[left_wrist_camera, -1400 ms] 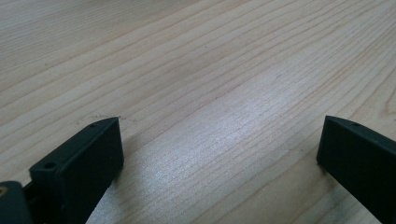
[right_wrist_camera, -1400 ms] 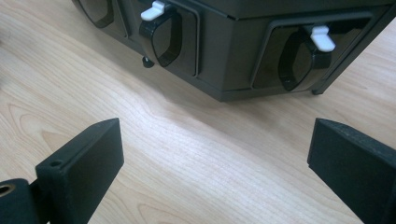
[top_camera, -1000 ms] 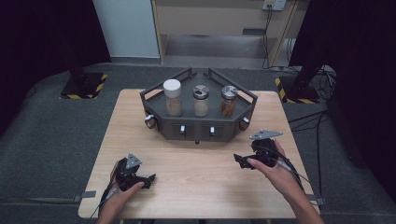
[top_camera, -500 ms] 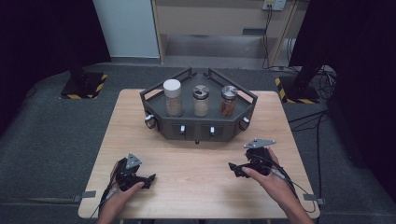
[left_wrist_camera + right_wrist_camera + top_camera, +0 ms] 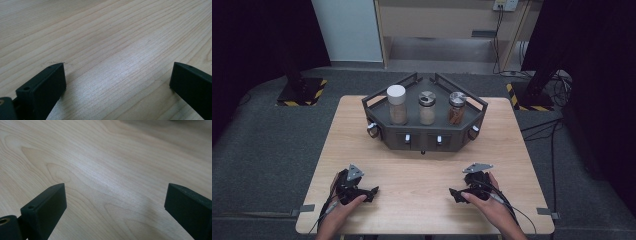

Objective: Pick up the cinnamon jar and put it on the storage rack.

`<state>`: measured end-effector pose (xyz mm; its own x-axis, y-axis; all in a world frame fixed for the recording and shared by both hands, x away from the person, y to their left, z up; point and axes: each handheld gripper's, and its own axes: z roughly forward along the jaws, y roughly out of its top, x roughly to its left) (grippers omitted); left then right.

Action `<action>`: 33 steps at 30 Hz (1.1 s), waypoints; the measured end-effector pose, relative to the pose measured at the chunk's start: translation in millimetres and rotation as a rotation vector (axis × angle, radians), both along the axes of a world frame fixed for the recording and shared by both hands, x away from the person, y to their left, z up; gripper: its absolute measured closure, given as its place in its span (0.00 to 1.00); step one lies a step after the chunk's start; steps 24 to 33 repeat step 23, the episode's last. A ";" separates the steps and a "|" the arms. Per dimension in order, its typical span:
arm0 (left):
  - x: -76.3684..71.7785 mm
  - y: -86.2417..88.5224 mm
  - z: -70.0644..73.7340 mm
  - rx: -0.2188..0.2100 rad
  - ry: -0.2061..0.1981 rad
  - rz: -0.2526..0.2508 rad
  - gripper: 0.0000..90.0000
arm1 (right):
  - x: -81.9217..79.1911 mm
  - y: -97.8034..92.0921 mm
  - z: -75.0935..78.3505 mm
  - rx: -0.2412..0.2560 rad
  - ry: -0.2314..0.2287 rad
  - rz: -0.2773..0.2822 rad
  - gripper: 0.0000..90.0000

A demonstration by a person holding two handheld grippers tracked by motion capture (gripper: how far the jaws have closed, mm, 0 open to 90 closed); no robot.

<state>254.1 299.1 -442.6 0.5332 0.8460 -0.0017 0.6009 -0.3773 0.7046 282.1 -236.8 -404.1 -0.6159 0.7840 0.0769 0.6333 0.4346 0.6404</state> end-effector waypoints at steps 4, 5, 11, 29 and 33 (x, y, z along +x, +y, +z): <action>0.0 0.0 0.0 0.000 0.000 0.000 0.00 | -4.2 7.1 -13.9 -0.027 -0.002 -0.007 0.05; 0.0 0.0 0.0 0.000 0.000 0.000 0.00 | -6.1 7.8 -17.8 -0.032 -0.007 -0.005 0.03; 0.0 0.0 0.0 0.000 0.000 0.000 0.00 | -21.5 7.2 -29.7 -0.026 -0.079 -0.009 0.03; 0.2 0.1 0.1 0.000 0.000 0.000 0.00 | -31.3 3.5 -39.7 0.005 -0.124 -0.021 0.01; 0.2 0.1 0.1 0.000 0.000 0.000 0.00 | -31.3 3.5 -39.7 0.005 -0.124 -0.021 0.01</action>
